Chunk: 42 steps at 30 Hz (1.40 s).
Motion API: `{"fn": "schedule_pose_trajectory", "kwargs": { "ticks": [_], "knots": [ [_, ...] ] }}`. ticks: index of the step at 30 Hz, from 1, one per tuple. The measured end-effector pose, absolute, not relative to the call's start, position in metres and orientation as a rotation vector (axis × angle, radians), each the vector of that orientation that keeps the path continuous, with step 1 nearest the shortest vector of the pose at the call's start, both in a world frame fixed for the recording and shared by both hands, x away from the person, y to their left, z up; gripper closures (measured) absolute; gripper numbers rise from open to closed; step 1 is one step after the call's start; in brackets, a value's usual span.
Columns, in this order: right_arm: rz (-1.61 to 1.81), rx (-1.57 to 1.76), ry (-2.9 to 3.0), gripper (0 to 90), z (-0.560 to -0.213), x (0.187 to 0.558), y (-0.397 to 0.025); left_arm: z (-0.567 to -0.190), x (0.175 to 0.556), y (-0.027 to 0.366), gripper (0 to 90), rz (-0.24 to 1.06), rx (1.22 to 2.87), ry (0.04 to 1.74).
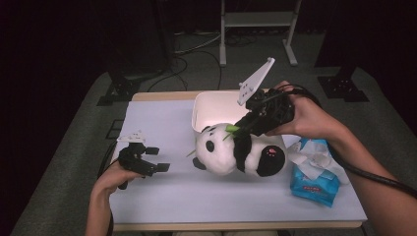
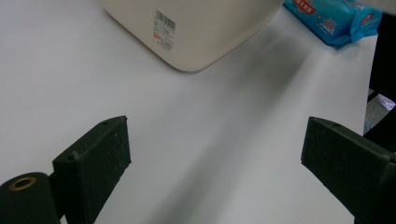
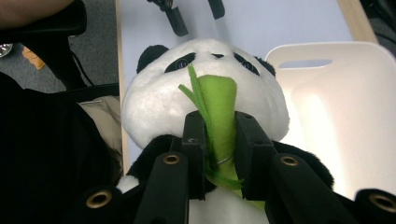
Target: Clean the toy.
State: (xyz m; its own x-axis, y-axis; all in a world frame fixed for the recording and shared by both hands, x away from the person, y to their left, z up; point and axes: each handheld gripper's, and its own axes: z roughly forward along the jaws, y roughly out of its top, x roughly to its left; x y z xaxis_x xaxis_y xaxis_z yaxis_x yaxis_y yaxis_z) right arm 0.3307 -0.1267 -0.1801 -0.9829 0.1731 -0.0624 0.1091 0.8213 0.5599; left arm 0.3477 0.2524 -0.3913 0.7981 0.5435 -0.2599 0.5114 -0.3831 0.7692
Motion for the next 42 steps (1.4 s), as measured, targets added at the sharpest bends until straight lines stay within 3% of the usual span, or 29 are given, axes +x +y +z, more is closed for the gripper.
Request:
{"fn": "schedule_pose_trajectory", "kwargs": {
  "ticks": [14,22,42],
  "knots": [
    [0.84,0.25,2.828,75.0,-0.146,0.349,-0.127,-0.395,0.349,0.253,7.2,0.03,2.049,0.787],
    [0.811,0.3,2.823,75.0,-0.135,0.379,-0.125,-0.396,0.35,0.254,7.2,0.024,2.044,0.793],
    [0.799,0.476,2.901,74.9,-0.184,0.473,-0.124,-0.4,0.353,0.257,7.2,0.007,2.039,0.81]
  ]
}}
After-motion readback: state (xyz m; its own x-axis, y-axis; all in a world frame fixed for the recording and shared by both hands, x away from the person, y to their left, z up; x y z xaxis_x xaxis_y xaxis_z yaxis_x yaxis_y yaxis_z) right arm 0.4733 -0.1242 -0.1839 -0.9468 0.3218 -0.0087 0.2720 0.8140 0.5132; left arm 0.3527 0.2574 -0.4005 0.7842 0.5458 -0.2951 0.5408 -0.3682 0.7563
